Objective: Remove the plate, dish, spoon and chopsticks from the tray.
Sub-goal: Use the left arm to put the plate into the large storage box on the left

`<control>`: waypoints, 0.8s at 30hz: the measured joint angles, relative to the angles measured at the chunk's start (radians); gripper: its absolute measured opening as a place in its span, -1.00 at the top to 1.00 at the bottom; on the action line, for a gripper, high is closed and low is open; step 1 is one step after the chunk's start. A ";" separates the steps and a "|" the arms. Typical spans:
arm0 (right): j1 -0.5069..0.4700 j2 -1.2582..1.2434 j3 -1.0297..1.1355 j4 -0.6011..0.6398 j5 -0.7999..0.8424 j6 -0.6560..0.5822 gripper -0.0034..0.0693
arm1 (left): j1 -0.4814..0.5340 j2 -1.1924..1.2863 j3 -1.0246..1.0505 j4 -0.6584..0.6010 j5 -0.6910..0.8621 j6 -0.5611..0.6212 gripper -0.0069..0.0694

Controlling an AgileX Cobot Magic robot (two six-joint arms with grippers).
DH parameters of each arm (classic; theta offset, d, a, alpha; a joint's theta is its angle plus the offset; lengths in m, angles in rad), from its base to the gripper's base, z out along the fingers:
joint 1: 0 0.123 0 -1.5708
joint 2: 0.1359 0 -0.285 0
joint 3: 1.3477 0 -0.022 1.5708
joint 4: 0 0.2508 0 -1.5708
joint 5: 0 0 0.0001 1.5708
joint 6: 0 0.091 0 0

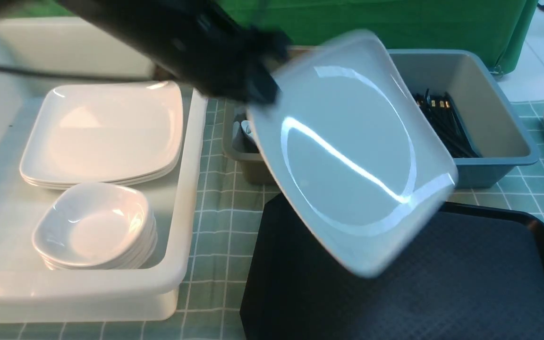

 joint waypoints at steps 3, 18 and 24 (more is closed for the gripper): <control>0.000 -0.002 0.000 0.001 0.000 0.000 -0.39 | 0.124 -0.035 -0.046 -0.008 0.018 0.000 0.74; 0.000 -0.002 0.000 0.021 0.003 0.000 -0.39 | 0.717 0.045 -0.043 -0.083 -0.014 0.055 0.74; 0.000 -0.002 0.000 0.023 0.002 0.000 -0.39 | 0.715 0.180 -0.039 -0.142 -0.019 0.075 0.74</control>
